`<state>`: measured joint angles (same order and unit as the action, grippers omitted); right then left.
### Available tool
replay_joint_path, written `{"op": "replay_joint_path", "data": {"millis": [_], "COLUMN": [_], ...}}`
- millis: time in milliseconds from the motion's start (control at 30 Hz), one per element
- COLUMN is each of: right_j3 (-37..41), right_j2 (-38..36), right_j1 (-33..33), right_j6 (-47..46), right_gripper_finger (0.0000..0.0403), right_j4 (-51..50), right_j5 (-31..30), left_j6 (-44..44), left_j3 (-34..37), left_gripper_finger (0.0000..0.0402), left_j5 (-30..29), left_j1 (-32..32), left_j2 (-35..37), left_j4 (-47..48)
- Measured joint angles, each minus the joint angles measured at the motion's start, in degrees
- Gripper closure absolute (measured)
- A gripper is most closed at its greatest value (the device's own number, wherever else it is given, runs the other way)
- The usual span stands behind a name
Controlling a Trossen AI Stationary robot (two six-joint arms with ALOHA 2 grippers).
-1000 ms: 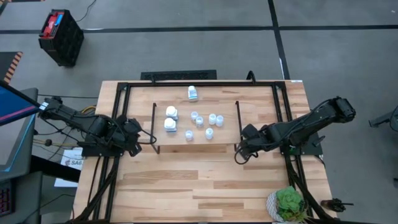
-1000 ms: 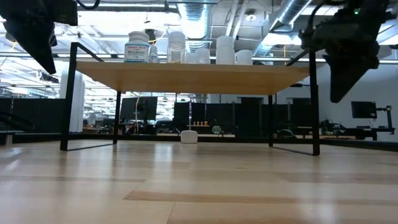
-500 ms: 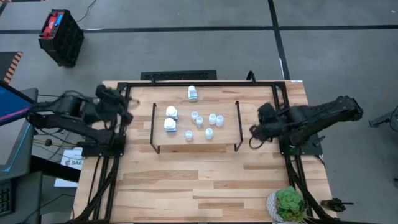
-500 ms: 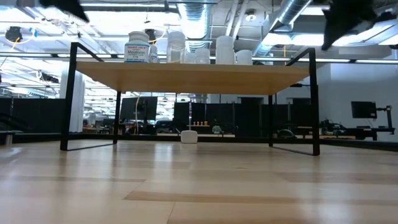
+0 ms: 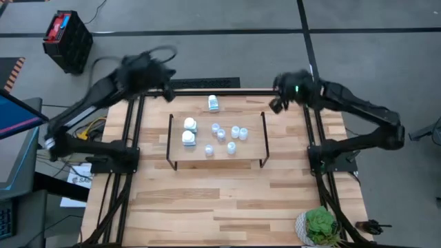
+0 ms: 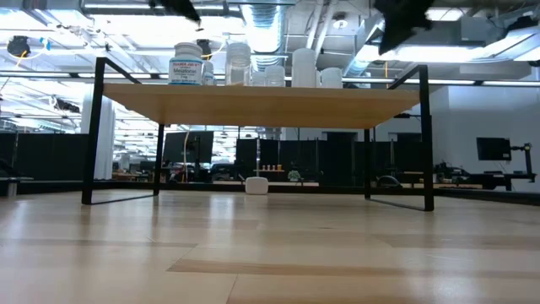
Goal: Pick and place medicine bottles onto shelf by color
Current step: Put the white blue pill bottle on the shelf
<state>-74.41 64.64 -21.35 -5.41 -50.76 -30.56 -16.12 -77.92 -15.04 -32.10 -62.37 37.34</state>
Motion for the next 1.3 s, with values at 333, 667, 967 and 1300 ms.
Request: {"op": "replay_joint_path", "data": {"millis": [333,667,967,1300], "right_j3": [-0.04,-13.51,-34.46,-41.79], "right_j2": [11.48,31.39,48.96,58.77], "right_j1": [-19.49,-24.31,-25.46,-20.5], "right_j6": [17.69,4.48,-7.19,-7.23], "right_gripper_finger": [0.0394,0.0394,0.0394,0.0385], "right_j4": [22.85,19.34,9.43,7.21], "right_j5": [27.28,31.94,44.24,53.01], "left_j6": [-4.0,8.25,20.13,20.94], "left_j3": [-11.72,-23.01,-24.23,-24.08], "left_gripper_finger": [0.0402,0.0402,0.0402,0.0343], "left_j5": [24.34,32.84,37.11,37.36], "left_j1": [-19.59,-21.63,-20.94,-20.39], "left_j2": [-25.36,-40.12,-42.73,-42.8], "left_j4": [-1.13,1.12,1.27,4.97]}}
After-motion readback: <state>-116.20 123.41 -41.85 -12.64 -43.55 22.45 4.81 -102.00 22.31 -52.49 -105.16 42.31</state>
